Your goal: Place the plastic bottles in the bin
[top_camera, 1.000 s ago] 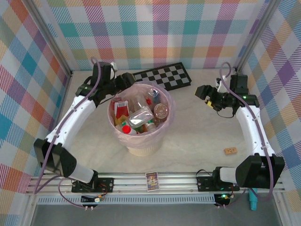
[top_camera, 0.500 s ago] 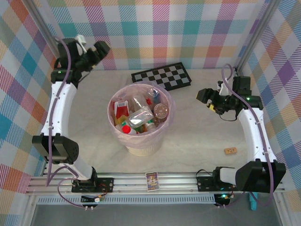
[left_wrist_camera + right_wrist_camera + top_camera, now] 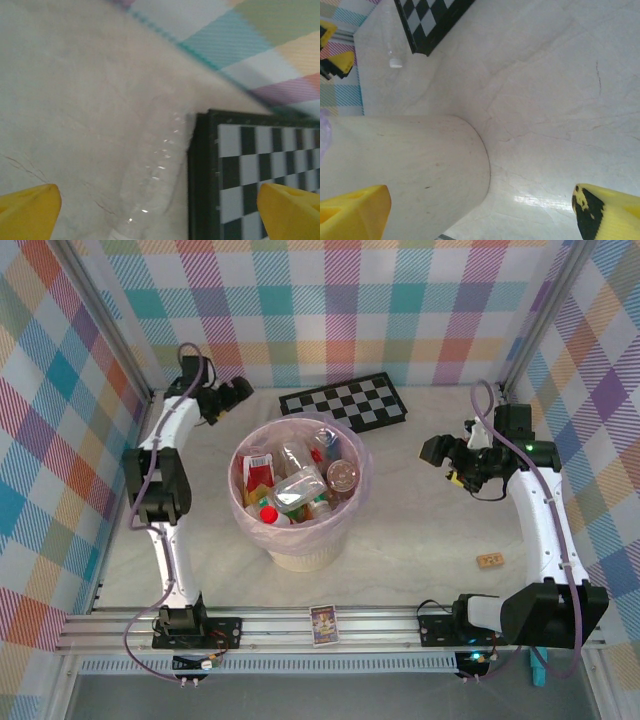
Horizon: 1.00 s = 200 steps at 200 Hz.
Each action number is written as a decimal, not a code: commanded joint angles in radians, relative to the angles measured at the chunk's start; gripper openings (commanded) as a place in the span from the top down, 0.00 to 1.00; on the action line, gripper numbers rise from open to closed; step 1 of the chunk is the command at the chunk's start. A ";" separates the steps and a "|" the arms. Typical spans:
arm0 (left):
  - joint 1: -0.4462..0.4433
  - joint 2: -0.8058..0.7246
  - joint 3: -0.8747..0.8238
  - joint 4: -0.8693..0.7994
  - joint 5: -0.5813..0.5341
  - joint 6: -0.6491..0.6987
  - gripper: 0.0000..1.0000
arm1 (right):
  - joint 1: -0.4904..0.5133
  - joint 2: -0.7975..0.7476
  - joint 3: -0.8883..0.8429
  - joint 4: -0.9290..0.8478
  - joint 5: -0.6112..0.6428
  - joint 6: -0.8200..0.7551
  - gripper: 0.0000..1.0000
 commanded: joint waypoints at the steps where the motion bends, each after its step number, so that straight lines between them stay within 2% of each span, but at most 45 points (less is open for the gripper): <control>1: -0.040 0.046 0.050 0.034 -0.005 0.017 0.00 | -0.006 -0.011 -0.023 -0.052 -0.004 -0.021 0.07; 74: -0.096 0.229 0.141 0.012 -0.018 -0.001 0.00 | -0.006 -0.050 -0.068 -0.042 -0.011 -0.007 0.07; 91: -0.096 0.248 0.137 0.018 -0.022 -0.008 0.06 | -0.006 -0.064 -0.088 -0.034 -0.014 0.000 0.07; 103: -0.096 0.254 0.129 0.024 -0.022 -0.012 0.15 | -0.006 -0.071 -0.093 -0.032 -0.014 0.002 0.07; 144: -0.096 0.186 0.043 0.074 -0.022 -0.016 0.36 | -0.006 -0.079 -0.098 -0.016 -0.035 0.010 0.08; 172: -0.093 0.134 0.012 0.062 -0.040 -0.008 0.46 | -0.006 -0.092 -0.100 -0.015 -0.045 0.006 0.09; 200: -0.090 0.049 -0.076 0.088 -0.066 -0.001 0.50 | -0.006 -0.108 -0.100 -0.017 -0.054 0.000 0.09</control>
